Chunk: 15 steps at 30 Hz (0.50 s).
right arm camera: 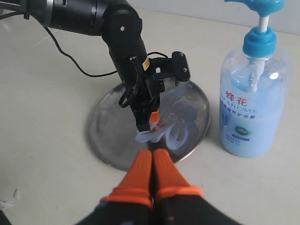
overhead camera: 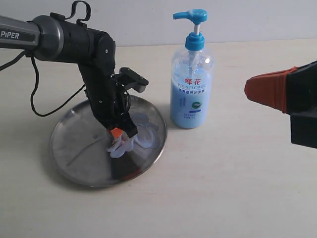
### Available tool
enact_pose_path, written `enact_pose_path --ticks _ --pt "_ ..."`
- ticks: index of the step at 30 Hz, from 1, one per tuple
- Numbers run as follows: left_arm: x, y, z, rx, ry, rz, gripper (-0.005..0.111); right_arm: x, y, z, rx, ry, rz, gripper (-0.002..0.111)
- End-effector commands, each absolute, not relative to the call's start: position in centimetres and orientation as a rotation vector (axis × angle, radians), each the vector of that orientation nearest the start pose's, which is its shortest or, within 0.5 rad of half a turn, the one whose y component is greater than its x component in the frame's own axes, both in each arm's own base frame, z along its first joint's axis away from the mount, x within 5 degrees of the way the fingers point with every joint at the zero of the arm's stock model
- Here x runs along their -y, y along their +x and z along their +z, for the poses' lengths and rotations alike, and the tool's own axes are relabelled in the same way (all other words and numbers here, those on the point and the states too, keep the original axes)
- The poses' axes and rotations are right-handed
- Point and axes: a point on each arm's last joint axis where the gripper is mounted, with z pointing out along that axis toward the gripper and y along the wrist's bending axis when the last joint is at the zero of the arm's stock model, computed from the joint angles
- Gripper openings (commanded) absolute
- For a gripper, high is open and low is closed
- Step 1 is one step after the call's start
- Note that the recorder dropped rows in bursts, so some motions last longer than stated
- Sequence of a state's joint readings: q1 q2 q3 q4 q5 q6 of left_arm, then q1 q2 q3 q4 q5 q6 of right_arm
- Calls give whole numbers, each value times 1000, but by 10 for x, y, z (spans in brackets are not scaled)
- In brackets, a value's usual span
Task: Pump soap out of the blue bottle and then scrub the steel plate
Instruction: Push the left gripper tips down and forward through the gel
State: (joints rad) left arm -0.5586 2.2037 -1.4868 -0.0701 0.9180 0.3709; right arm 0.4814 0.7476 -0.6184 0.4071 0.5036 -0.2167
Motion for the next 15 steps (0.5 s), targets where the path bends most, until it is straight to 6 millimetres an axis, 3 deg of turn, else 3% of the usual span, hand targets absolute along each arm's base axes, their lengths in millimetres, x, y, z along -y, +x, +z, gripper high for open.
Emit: enact_pose_path --ticks 1,7,15 --pt "221 366 87 -2732 1215 -107 0 -84 124 311 -2064 -467 579 0" --pt "211 383 89 -2640 1166 -63 0 -84 124 312 -2052 -462 577 0" --pt "210 383 89 -2630 1191 -37 0 -83 125 312 -2044 -463 567 0"
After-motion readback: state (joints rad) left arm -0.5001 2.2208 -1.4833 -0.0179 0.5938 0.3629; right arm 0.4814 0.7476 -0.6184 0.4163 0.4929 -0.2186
